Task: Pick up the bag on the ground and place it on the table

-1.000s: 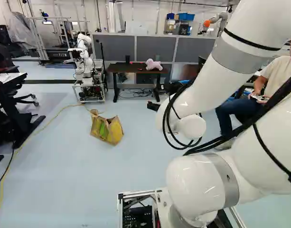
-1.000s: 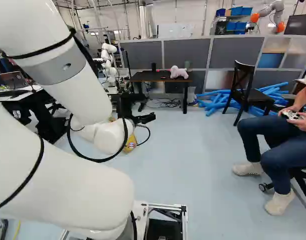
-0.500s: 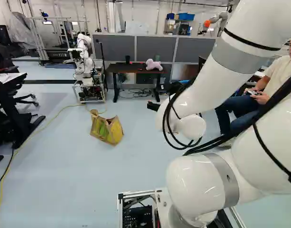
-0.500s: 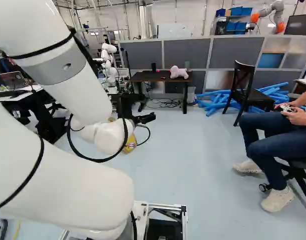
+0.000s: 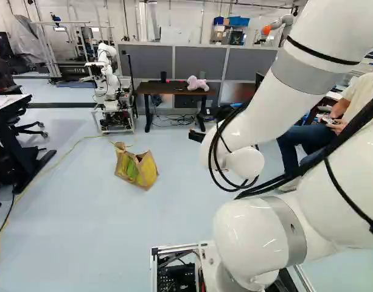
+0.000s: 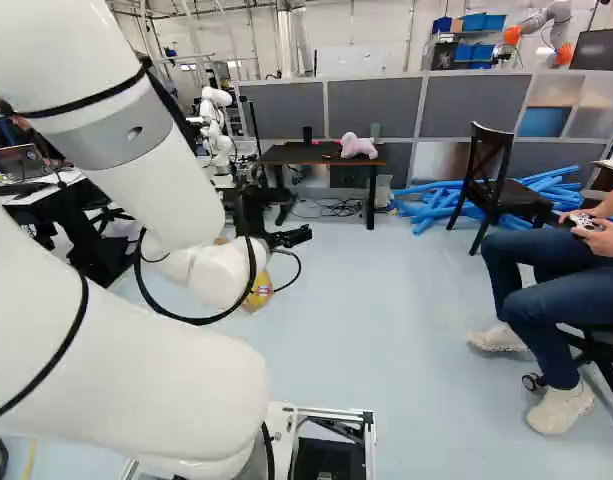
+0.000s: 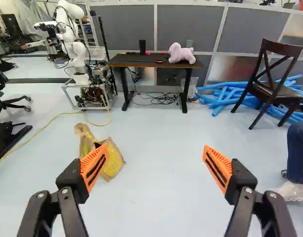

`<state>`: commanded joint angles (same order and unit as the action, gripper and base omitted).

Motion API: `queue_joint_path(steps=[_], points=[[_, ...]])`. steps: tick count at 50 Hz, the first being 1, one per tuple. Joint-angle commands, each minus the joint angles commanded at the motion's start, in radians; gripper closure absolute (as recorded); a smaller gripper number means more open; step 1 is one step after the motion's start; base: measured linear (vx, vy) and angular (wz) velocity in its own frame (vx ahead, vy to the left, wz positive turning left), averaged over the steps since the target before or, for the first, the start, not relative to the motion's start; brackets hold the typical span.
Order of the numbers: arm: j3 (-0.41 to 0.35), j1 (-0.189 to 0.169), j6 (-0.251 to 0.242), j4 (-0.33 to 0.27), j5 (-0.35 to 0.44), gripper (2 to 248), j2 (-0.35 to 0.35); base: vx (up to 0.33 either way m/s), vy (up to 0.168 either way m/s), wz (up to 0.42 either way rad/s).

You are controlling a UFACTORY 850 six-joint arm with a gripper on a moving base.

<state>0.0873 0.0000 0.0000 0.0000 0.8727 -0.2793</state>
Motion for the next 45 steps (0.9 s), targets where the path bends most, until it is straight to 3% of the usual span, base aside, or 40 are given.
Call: queue_joint_path(steps=[25,45], points=[[0.0,0.0,0.0,0.0,0.0,3,0.0,0.153,0.002,-0.003],[0.0,0.0,0.0,0.0,0.0,3,0.0,0.167,0.034,0.152]])
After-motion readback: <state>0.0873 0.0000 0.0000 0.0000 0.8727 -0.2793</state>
